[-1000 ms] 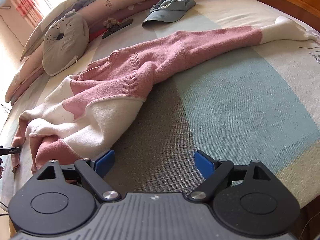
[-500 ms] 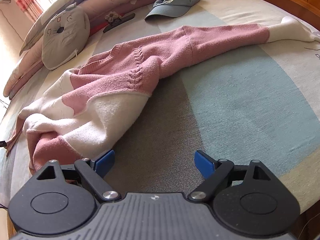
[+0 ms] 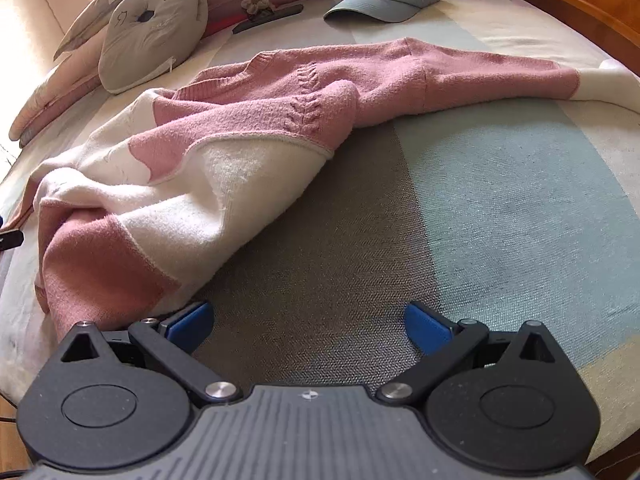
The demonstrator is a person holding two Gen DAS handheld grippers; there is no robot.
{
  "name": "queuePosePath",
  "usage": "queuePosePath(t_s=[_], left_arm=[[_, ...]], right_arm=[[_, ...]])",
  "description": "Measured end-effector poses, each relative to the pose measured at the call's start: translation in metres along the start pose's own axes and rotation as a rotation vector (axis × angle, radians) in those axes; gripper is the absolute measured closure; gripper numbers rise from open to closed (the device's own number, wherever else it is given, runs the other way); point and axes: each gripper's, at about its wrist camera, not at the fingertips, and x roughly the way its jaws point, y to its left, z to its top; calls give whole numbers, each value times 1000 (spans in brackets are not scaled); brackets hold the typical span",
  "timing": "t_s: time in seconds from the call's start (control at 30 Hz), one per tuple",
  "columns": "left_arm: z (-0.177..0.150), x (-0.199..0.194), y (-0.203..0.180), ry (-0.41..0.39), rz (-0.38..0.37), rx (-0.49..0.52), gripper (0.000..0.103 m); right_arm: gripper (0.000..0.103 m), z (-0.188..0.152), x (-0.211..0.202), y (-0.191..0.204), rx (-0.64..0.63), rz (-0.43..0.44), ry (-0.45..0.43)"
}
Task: Fold clothes
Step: 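Lay the hem down on the bed and open the left tool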
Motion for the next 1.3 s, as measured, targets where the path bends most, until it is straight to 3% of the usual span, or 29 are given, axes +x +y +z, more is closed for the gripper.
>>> queuePosePath(t_s=[0.13,0.33,0.43,0.53,0.7,0.87,1.03,1.3], left_arm=[[8,2,-30,-31,-111,-7,1],[36,2,-59,-127,-164,-10,1],[56,12,-67,-137,-189,-3,1],[61,36,-72,-75,-195,-7,1],[29,52,-68,50,-245,-82,1],[0,30,-54,26,-237,-146,1],[-11,4,-55,18,-203,-94,1],[-29,9,-54,58,-170,-99,1]], right_arm=[[0,-2,3,7,-60,-29,5],[0,-9,5,14,-138,-69,-17],[0,-11,3,12,-136,-63,-33],[0,-12,2,12,-144,-59,-40],[0,-15,1,11,-167,-45,-55],[0,-18,-1,11,-194,-37,-69],[0,-20,-2,13,-201,-45,-81],[0,-22,-11,21,-185,-82,-42]])
